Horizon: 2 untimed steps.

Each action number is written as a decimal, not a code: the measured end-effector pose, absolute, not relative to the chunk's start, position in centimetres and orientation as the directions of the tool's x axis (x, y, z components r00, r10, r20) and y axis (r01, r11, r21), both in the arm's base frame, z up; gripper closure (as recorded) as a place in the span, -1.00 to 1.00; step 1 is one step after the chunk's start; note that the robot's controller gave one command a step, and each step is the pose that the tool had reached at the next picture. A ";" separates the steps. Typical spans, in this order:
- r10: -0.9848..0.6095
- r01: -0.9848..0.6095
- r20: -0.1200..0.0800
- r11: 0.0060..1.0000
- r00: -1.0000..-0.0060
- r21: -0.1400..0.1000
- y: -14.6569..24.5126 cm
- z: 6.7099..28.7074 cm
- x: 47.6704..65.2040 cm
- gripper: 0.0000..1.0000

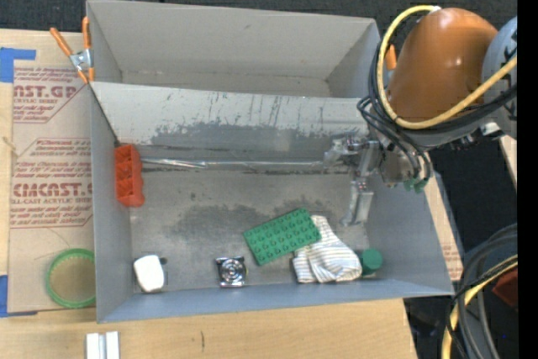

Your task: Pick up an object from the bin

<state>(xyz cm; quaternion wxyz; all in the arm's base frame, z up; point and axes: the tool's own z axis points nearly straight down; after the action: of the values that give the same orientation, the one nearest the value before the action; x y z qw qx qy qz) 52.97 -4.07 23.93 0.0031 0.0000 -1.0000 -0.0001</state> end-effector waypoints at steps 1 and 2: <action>0.000 0.000 -0.002 1.000 -1.000 0.000 -4.1 24.4 53.1 -1.00; -0.003 -0.003 -0.009 1.000 -1.000 -0.002 -1.8 21.0 51.9 -1.00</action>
Offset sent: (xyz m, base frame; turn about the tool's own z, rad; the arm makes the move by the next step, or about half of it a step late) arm -0.0334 0.0623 -0.0874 -0.0164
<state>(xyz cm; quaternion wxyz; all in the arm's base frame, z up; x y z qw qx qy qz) 51.90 -1.79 20.97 -0.0046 0.0015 -1.0000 0.0010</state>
